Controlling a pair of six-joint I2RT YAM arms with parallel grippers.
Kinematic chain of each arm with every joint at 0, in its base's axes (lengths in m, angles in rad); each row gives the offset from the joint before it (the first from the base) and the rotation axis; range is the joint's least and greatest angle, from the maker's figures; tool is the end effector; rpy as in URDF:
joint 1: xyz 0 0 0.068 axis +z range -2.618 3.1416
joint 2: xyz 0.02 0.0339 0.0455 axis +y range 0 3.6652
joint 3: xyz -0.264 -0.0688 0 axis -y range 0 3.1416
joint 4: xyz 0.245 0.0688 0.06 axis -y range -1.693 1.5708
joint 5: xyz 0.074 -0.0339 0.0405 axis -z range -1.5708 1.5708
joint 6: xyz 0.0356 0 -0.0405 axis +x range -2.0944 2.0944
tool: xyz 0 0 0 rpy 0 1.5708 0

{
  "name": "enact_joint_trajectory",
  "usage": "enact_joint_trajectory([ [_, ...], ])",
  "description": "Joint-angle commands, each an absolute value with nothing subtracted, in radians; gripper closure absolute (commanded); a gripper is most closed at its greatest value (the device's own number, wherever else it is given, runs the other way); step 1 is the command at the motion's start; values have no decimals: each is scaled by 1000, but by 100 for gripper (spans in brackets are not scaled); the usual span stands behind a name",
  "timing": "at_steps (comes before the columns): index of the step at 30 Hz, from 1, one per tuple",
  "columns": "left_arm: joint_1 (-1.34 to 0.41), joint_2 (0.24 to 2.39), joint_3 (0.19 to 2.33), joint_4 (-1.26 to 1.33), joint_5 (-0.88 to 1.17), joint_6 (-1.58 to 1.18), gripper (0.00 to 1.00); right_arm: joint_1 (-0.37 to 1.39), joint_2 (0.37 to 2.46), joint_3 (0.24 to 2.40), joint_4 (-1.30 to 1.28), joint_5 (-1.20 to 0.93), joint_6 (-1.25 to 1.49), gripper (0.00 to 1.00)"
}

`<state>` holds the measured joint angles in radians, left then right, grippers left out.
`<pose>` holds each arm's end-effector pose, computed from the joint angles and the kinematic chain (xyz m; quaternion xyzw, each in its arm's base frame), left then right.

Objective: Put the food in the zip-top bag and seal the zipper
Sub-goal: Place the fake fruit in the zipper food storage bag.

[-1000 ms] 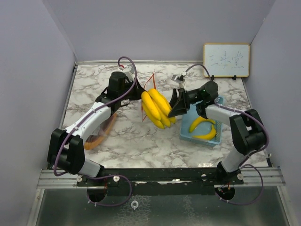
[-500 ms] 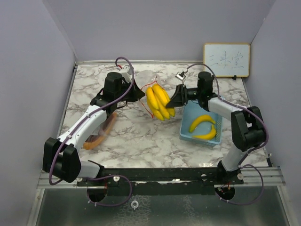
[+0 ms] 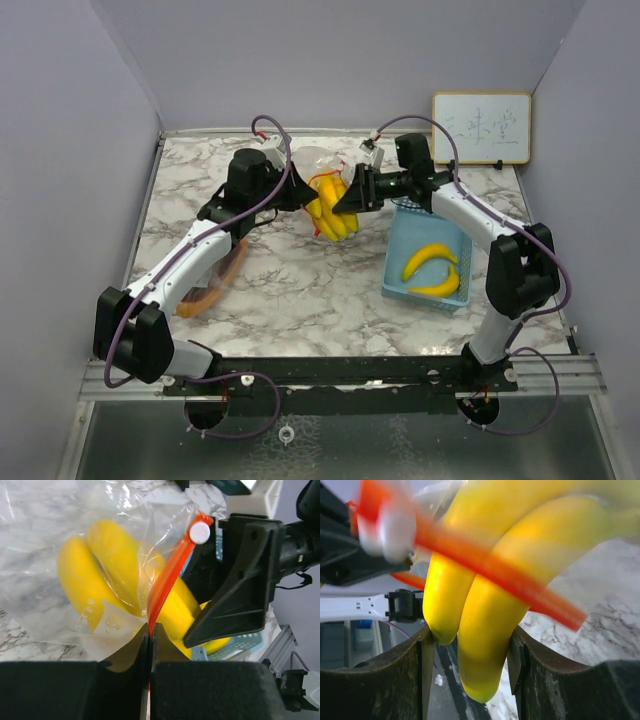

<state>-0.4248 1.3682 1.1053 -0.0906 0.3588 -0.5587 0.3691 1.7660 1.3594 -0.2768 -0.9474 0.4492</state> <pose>0.2862 -0.1432 0.3292 0.0478 0.8123 -0.3947 0.4268 0.3565 0.1689 0.2709 -0.1635 0.8109 0.5300 0.1866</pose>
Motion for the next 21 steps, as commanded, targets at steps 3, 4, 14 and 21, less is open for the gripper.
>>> enact_joint_trajectory([
  [3,-502,1389,1128,-38,372,-571,100,395,1757,1445,-359,-669,666,98],
  [4,-513,1391,1125,-37,367,-575,100,395,1756,1460,-369,-617,695,98],
  [14,-536,1329,1053,-60,339,-614,100,395,1738,1556,-349,-368,824,70],
  [21,-536,1412,1222,-152,203,-629,100,433,1703,1664,-490,-502,649,35],
])
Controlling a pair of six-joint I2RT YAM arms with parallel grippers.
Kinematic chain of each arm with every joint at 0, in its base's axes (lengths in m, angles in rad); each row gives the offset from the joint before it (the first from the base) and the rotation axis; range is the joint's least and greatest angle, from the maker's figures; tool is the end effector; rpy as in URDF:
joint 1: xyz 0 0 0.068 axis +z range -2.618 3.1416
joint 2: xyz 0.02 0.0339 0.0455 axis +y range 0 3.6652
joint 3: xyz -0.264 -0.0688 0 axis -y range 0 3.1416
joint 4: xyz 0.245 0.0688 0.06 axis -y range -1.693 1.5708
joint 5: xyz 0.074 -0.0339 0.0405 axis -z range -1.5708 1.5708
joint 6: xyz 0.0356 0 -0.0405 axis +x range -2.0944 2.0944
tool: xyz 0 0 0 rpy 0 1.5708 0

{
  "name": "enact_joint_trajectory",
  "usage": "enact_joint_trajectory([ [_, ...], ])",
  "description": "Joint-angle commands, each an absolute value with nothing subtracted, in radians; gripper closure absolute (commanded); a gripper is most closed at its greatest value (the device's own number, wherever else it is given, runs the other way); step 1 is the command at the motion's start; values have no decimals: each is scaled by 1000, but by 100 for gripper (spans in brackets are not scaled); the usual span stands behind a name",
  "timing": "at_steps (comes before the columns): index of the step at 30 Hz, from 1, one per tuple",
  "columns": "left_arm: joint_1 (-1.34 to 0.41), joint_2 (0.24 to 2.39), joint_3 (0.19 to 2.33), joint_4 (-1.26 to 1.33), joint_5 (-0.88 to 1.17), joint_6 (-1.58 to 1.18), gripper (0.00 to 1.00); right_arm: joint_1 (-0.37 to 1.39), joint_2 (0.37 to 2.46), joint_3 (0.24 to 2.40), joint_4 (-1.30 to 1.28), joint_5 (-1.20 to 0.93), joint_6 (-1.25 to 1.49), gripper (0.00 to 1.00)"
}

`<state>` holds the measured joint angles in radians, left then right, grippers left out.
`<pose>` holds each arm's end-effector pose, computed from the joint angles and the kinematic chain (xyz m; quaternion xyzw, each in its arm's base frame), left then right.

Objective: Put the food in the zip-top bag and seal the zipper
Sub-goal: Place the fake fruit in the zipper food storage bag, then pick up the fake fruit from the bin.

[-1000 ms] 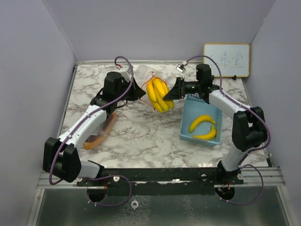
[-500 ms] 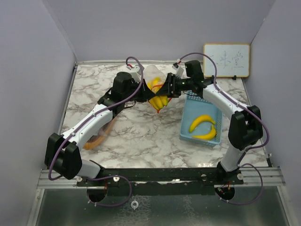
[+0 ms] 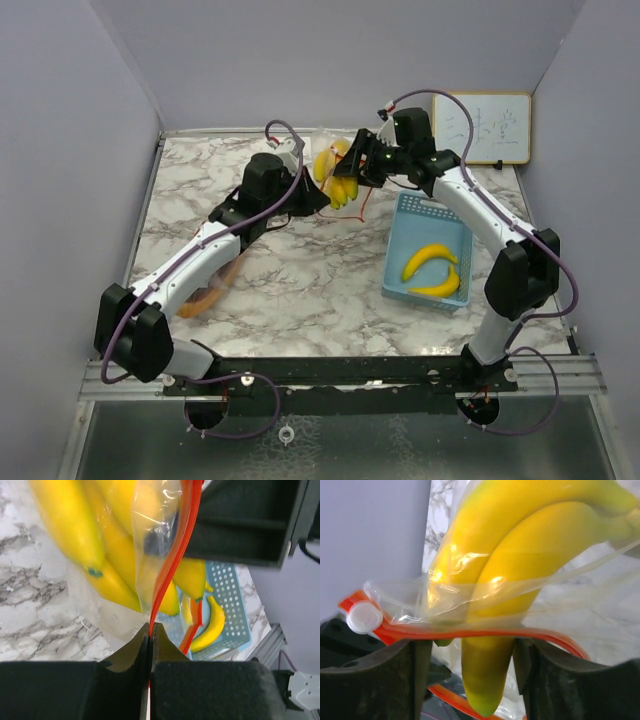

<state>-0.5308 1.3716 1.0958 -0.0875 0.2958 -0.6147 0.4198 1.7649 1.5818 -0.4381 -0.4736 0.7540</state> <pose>0.2714 -0.1714 0.3249 0.0494 0.8170 -0.4063 0.4062 0.3666 0.1814 0.3254 0.0380 0.8704 0.4198 0.2545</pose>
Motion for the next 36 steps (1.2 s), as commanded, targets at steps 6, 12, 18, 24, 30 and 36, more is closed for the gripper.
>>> enact_joint_trajectory([
  [6,-533,1514,1382,-196,158,-602,100,433,1569,1739,-720,-535,484,0],
  [12,-525,1603,1537,-306,120,-558,100,431,1430,1710,-882,-346,423,0],
  [18,-515,1569,1538,-372,118,-499,100,422,1402,1587,-1115,4,456,0],
  [24,-515,1489,1182,-225,289,-534,100,395,1337,1334,-1078,116,584,0],
  [30,-508,1484,1083,-195,303,-543,100,383,1328,1193,-1030,92,666,0],
  [36,-504,1493,1269,-244,256,-517,100,355,1340,1103,-972,82,747,1],
])
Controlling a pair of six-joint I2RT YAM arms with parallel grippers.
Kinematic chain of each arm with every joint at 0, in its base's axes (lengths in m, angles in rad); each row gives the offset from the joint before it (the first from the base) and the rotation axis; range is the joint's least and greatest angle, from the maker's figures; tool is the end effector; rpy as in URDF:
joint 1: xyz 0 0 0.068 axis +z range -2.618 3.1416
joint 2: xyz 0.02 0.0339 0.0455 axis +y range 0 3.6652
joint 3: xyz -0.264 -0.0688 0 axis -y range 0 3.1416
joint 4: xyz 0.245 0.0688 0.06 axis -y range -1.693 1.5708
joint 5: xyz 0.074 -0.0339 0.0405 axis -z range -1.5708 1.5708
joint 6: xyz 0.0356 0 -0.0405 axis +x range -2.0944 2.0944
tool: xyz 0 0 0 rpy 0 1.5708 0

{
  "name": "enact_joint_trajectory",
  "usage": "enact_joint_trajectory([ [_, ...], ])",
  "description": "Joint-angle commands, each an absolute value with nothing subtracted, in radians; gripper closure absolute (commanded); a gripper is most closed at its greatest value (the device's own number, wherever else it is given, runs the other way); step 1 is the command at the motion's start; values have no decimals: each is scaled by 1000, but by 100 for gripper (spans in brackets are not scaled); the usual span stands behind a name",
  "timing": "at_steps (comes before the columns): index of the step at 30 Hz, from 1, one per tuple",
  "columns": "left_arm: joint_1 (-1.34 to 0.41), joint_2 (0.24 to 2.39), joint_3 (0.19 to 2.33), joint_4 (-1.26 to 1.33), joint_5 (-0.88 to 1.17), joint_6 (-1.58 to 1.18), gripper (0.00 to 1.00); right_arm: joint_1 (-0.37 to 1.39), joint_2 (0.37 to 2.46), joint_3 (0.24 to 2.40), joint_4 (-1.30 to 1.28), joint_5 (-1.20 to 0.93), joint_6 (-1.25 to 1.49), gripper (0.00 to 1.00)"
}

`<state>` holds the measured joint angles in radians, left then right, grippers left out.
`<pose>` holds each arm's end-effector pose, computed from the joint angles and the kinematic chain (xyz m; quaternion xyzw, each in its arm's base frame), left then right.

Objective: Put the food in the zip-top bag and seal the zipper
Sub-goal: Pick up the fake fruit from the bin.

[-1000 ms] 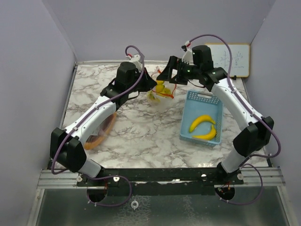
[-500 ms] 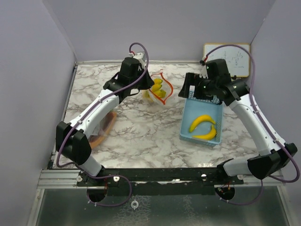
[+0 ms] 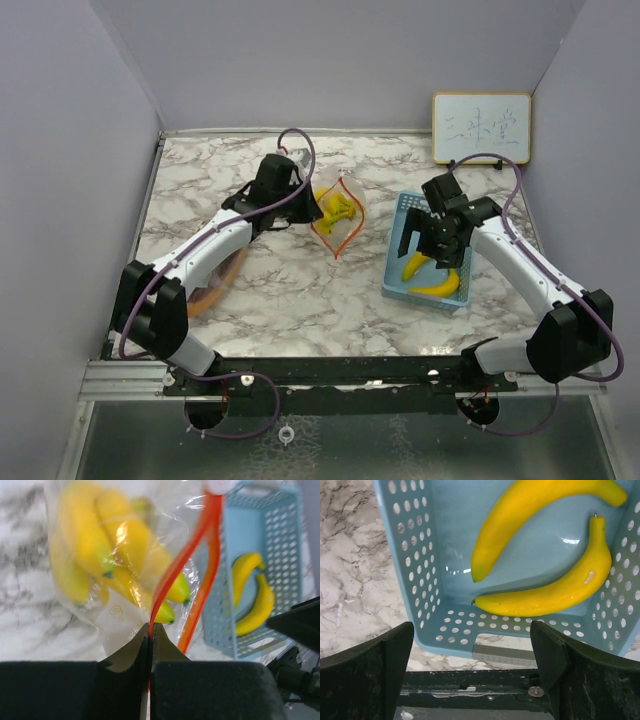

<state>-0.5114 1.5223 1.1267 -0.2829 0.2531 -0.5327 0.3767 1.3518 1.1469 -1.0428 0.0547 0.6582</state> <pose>0.2929 -0.1746 0.2701 0.0449 0.8954 -0.3121 0.3142 0.2327 0.0900 0.2762 0.1428 0.9762 0.0561 0.1531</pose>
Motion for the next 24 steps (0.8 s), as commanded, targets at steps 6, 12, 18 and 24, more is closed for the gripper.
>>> enact_joint_trajectory([
  [6,-505,1451,1219,-179,319,-597,100,329,1411,1013,-815,126,830,7],
  [12,-504,1426,1212,-212,323,-594,100,322,1551,1052,-735,174,846,11],
  [18,-505,1395,1170,-231,319,-596,100,322,1638,1029,-692,207,824,31],
  [24,-505,1377,1143,-247,310,-588,100,322,1532,939,-659,258,786,73],
])
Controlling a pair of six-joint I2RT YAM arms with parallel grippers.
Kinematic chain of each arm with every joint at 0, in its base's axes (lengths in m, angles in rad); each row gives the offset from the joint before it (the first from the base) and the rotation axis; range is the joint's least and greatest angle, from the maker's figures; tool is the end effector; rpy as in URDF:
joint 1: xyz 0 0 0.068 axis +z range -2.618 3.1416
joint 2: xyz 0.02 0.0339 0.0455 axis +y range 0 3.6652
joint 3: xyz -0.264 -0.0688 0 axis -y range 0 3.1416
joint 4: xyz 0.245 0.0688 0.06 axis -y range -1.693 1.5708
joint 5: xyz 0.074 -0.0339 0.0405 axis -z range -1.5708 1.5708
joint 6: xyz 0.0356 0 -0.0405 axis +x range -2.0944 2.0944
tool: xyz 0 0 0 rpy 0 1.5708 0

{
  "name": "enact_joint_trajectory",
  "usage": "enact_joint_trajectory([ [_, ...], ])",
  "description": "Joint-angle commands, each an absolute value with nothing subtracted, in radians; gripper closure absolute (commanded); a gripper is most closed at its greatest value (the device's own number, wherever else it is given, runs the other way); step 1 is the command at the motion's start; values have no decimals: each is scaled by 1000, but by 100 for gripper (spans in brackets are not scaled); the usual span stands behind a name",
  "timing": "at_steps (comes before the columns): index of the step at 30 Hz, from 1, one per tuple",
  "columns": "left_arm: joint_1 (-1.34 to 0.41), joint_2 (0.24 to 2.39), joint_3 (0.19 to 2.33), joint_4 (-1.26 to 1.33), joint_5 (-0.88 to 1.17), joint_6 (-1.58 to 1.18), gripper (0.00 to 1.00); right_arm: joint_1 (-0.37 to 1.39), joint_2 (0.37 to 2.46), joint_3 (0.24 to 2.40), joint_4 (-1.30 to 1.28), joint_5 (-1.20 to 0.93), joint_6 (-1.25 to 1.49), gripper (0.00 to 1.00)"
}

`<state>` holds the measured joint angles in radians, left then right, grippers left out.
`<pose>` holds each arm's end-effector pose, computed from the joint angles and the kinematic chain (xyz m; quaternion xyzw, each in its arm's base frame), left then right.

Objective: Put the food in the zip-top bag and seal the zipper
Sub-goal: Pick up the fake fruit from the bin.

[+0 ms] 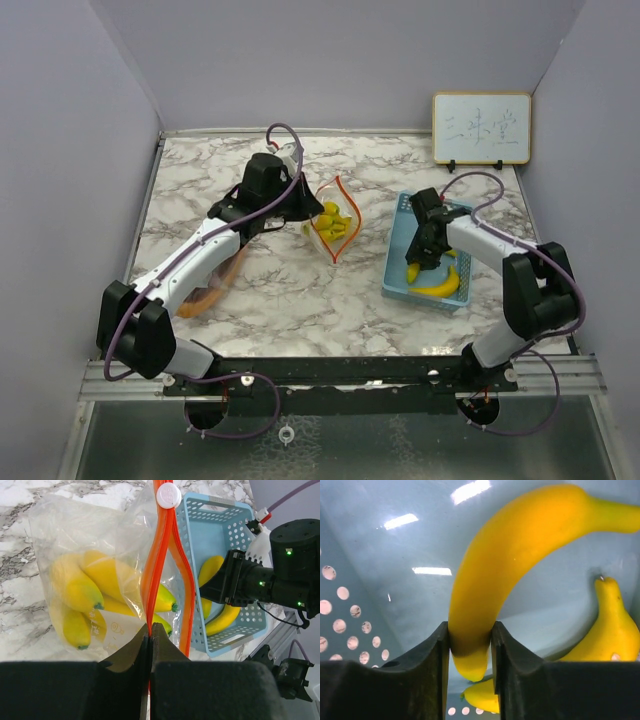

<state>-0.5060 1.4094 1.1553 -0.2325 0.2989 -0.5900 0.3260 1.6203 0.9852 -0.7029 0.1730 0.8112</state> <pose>0.2794 -0.1668 0.3200 0.0412 0.8496 -0.3747 0.3690 0.2777 0.0874 0.1740 0.2474 0.9581 -0.0100 0.1437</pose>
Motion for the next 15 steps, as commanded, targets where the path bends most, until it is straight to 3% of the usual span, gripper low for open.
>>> enact_joint_trajectory([
  [1,-505,1379,1145,-247,308,-586,100,323,1503,935,-666,272,768,81],
  [3,-504,1389,1149,-248,309,-586,100,322,1426,940,-689,283,722,93],
  [7,-503,1410,1160,-240,319,-587,100,324,1256,1022,-742,184,580,97],
  [10,-503,1424,1166,-236,319,-582,100,324,1169,1089,-695,-74,443,98],
  [15,-503,1431,1176,-233,314,-577,100,326,1160,1155,-493,-768,424,98],
])
